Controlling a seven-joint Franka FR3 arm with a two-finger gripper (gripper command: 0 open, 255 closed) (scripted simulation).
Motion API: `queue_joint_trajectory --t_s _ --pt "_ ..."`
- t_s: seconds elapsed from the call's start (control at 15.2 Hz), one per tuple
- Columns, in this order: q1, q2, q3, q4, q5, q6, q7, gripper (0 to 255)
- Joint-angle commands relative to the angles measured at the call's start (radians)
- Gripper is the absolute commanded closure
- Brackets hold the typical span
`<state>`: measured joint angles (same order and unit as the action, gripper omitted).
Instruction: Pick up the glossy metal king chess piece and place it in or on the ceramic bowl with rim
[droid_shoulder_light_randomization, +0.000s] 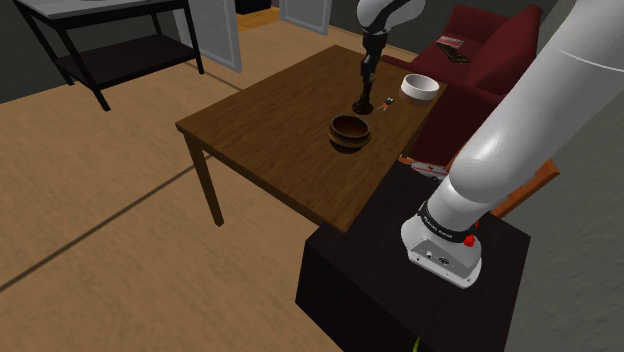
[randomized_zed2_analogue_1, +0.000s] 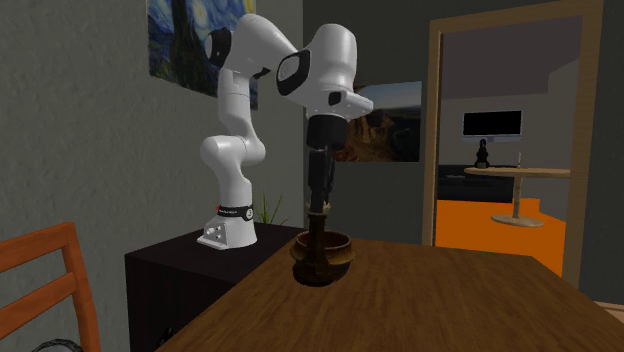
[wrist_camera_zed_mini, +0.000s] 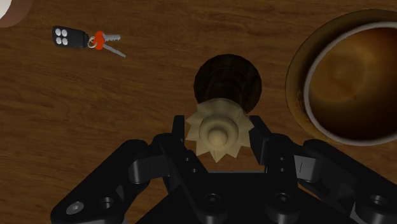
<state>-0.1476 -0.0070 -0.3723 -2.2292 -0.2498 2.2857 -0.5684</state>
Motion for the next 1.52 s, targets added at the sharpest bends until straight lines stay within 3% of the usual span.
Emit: queue_joint_trajectory --t_s 0.0,1.06,1.45 --pt "0.001 -0.011 0.001 0.018 0.001 -0.028 -0.004 255" --pt "0.009 -0.093 0.013 0.142 -0.001 -0.230 -0.025 255" --pt "0.049 -0.271 0.097 0.035 -0.042 -0.326 0.103 255"
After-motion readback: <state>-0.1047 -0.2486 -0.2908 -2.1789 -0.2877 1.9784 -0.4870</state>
